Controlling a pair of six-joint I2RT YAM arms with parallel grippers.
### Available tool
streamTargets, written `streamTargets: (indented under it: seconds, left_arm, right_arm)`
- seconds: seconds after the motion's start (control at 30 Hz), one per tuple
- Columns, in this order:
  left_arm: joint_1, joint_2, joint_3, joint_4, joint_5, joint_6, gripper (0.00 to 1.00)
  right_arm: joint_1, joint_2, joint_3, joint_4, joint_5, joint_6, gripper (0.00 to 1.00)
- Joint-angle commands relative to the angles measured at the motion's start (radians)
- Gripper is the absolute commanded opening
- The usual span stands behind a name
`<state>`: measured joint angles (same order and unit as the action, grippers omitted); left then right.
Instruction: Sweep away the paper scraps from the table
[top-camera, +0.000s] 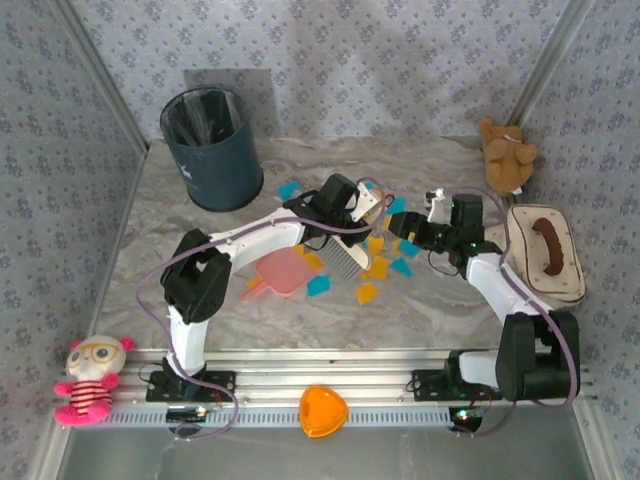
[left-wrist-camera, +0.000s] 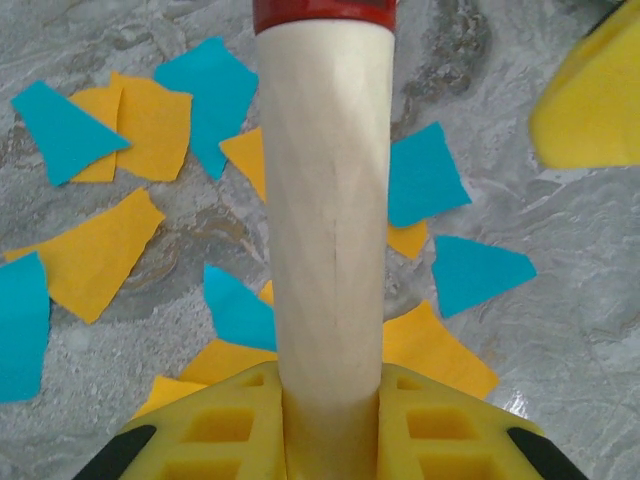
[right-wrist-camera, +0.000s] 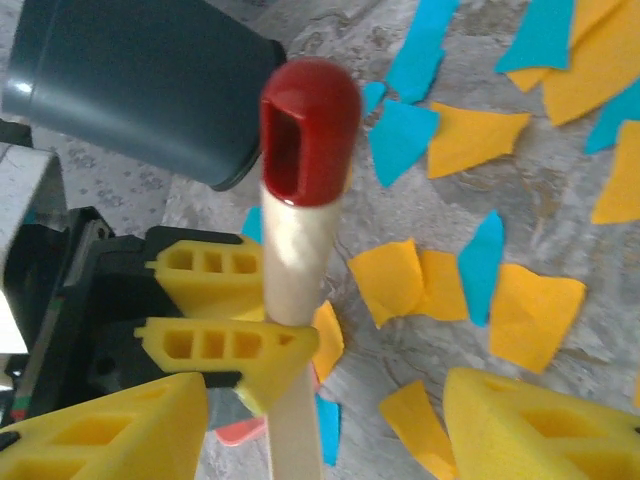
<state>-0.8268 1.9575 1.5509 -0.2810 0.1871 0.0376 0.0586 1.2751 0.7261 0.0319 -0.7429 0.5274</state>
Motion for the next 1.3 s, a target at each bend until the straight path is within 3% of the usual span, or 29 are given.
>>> streamTargets:
  seconds: [0.0, 0.57, 1.27]
  left_arm:
    - [-0.008, -0.068, -0.014, 0.073, 0.047, 0.042, 0.22]
    - [-0.042, -0.089, -0.038, 0.094, 0.052, 0.107, 0.22]
    - [-0.055, -0.08, -0.019, 0.104, 0.052, 0.135, 0.22]
  right_arm:
    - [0.015, 0.032, 0.045, 0.072, -0.013, 0.05, 0.61]
    - [0.054, 0.154, 0.102, 0.15, -0.05, 0.121, 0.43]
    - [0.113, 0.221, 0.141, 0.145, -0.096, 0.111, 0.35]
